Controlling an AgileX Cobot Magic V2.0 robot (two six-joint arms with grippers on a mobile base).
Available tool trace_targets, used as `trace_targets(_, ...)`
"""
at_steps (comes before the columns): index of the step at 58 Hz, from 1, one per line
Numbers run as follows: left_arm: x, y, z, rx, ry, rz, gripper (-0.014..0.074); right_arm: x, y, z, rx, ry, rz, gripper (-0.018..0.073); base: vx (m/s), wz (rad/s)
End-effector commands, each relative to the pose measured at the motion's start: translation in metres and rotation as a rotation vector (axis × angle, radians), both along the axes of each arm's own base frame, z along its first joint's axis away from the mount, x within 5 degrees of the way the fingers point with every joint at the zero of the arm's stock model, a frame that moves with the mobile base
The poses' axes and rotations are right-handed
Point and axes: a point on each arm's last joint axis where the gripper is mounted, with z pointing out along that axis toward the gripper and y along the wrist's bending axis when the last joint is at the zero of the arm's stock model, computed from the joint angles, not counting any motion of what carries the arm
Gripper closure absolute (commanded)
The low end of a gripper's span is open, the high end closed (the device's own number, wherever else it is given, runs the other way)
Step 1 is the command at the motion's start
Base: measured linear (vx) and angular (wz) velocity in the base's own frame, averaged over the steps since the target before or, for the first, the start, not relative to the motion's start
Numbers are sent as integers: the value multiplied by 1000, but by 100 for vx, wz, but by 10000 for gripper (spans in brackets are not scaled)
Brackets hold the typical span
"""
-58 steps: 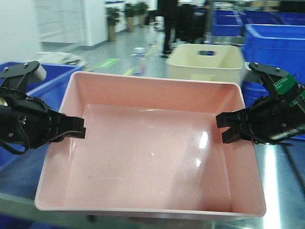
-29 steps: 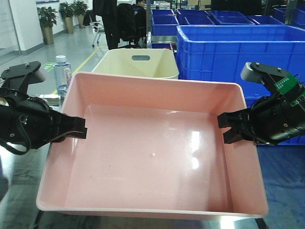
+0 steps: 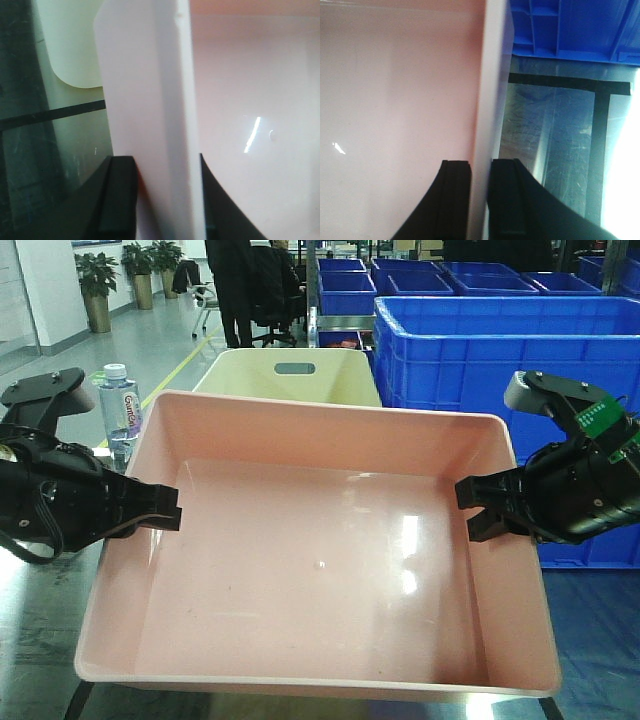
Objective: Grab pink bin and stack on right shelf
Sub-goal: 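Lower the pink bin onto the shelf surface with both grippers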
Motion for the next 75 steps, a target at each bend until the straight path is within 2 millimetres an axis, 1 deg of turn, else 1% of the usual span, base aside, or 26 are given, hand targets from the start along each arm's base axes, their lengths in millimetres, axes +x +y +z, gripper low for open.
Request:
trace_targets(1,-14,-4,30,-114,-103,-16,604,-7,2,28,62,-144,-1,568,5,5)
trace_targets(62,-13,-4,29,-113,-102,-16,604,-6,2,29,64,-147,-2,568,1,0)
trace_targets(75,-13,-5,29,-112,-100,-16,604,-4,3,29,78,-160,-10,568,0,0)
